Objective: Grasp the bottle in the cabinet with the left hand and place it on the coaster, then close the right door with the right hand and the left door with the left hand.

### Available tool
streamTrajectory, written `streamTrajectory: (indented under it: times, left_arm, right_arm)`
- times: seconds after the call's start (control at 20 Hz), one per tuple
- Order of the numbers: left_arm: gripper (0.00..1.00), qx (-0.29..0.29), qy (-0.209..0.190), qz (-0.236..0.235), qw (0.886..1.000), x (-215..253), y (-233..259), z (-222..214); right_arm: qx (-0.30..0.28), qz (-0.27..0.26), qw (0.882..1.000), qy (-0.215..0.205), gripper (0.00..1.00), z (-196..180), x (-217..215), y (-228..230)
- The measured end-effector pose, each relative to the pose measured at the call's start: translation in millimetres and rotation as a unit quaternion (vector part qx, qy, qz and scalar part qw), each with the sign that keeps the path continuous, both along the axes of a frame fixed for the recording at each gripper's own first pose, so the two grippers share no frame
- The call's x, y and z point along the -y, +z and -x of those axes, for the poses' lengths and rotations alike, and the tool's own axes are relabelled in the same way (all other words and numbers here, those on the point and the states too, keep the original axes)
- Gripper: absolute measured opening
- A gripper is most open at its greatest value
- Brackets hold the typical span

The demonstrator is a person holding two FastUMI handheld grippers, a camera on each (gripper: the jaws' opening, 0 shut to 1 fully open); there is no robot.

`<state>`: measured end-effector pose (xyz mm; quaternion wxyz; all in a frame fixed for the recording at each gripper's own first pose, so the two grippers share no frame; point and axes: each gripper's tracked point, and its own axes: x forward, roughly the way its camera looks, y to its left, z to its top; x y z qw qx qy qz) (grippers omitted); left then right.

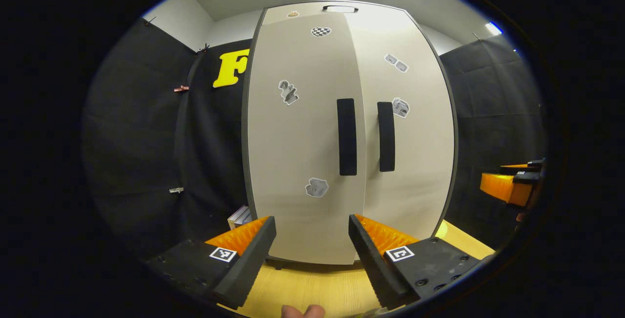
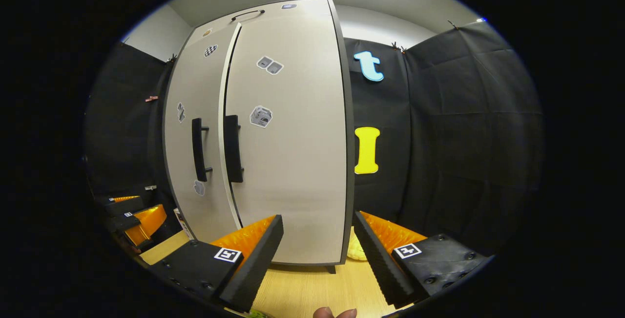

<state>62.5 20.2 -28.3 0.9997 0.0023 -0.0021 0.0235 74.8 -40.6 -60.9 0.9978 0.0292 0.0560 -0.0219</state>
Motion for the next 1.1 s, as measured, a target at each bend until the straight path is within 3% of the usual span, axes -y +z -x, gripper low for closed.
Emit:
streamTrajectory:
  times: [1.1]
  left_arm:
    - [0.95, 0.021, -0.046, -0.017, 0.999, -20, 10, 25]
  right_arm:
    - [0.016, -0.001, 1.000, 0.001, 0.97, 32, -50, 23]
